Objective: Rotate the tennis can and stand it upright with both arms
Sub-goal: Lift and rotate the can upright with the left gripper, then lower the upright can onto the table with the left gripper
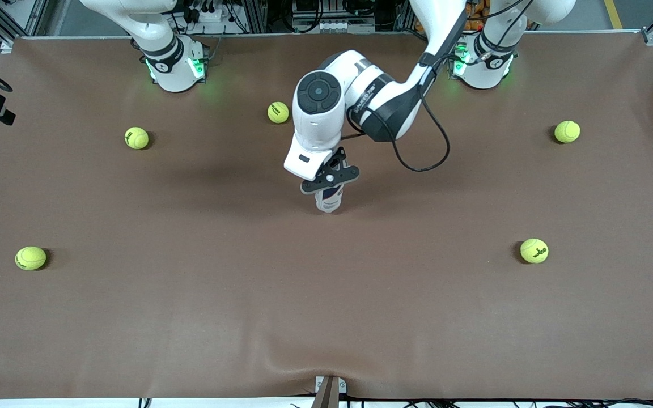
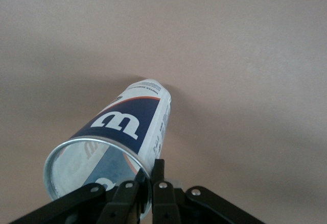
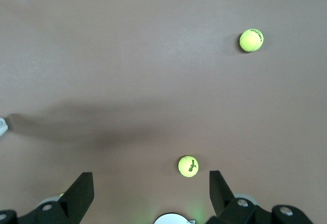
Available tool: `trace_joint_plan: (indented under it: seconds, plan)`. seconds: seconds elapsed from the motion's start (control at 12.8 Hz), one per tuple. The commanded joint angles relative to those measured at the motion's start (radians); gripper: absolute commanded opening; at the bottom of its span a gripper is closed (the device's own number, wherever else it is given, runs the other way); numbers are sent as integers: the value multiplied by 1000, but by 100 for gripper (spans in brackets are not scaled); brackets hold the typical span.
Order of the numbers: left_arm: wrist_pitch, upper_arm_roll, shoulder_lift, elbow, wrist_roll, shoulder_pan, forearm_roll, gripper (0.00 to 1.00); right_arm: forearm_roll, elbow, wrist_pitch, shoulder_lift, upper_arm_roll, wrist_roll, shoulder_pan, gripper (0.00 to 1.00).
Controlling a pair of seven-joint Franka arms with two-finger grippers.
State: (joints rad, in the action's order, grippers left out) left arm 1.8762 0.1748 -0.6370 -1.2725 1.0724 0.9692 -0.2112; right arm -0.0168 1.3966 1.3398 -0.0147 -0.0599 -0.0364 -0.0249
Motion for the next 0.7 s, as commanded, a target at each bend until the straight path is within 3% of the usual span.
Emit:
trace_joint_plan:
  seconds: [0.0,0.62]
  plan:
    - [-17,14,-33,31,27,9,23,0,3,-5,-4,24,-3,-13,10,100]
    - [-12,12,-56,31,24,8,21,3,15,-5,2,32,-3,-13,8,100]
